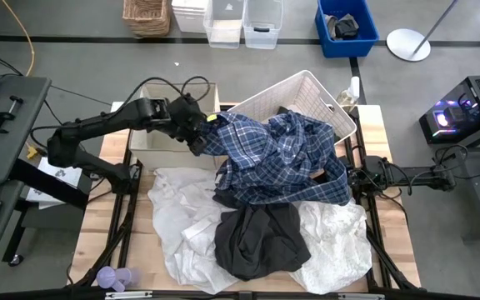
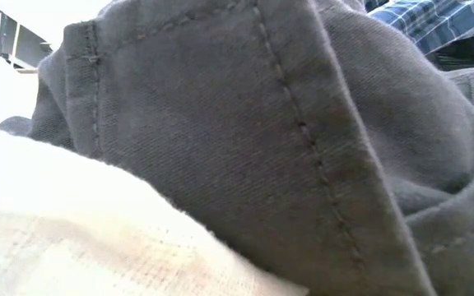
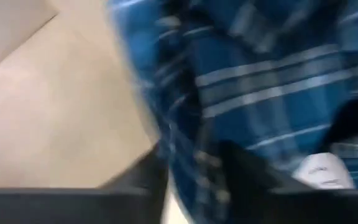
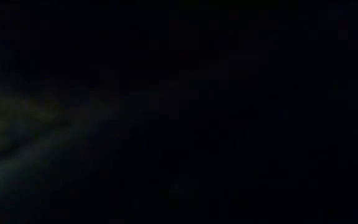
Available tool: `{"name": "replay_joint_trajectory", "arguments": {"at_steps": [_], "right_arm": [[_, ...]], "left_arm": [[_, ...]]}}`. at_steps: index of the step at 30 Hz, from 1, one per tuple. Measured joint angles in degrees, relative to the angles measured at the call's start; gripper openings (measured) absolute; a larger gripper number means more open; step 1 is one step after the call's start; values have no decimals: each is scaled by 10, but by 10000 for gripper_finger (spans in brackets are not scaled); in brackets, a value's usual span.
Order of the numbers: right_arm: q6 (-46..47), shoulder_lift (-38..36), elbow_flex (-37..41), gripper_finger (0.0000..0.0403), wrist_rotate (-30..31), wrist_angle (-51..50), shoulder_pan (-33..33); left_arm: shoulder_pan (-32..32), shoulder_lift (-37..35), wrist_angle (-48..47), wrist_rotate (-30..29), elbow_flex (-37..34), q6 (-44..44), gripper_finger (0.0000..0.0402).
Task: Sort clothes
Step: Put the blue shirt into the white bin
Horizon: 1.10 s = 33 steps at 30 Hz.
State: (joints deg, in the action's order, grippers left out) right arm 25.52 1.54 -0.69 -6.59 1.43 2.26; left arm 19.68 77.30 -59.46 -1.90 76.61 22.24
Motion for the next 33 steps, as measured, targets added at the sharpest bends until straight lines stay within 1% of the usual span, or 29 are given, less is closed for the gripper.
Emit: {"name": "replay_joint_trajectory", "arguments": {"at_steps": [1, 2, 3, 5, 9, 11, 16, 19, 20, 23, 25, 26, 29, 33], "right_arm": [[0, 0, 0, 0, 0, 0, 0], [0, 0, 0, 0, 0, 0, 0], [0, 0, 0, 0, 0, 0, 0], [0, 0, 0, 0, 0, 0, 0], [0, 0, 0, 0, 0, 0, 0], [0, 0, 0, 0, 0, 0, 0], [0, 0, 0, 0, 0, 0, 0], [0, 0, 0, 0, 0, 0, 0], [0, 0, 0, 0, 0, 0, 0], [0, 0, 0, 0, 0, 0, 0], [0, 0, 0, 0, 0, 0, 0], [0, 0, 0, 0, 0, 0, 0], [0, 0, 0, 0, 0, 0, 0], [0, 0, 0, 0, 0, 0, 0]], "left_arm": [[-7, 0, 16, 0, 2, 0, 55], [-13, 0, 40, 3, 6, 2, 29], [-19, -1, 71, 10, 12, 8, 19], [-33, -3, 156, 29, 32, 15, 11], [-53, 19, 354, 35, 71, 16, 2], [-56, 53, 423, 35, 98, 17, 1], [-67, 174, 540, 31, 194, 6, 0], [-73, 259, 518, 13, 266, -14, 0], [-72, 286, 487, 9, 288, -12, 0], [-69, 353, 352, 1, 345, -3, 1], [-67, 383, 269, 1, 371, -19, 6], [-66, 392, 244, 1, 380, -33, 12], [-67, 400, 227, 2, 386, -65, 42], [-66, 388, 264, 1, 386, -70, 101]]}}
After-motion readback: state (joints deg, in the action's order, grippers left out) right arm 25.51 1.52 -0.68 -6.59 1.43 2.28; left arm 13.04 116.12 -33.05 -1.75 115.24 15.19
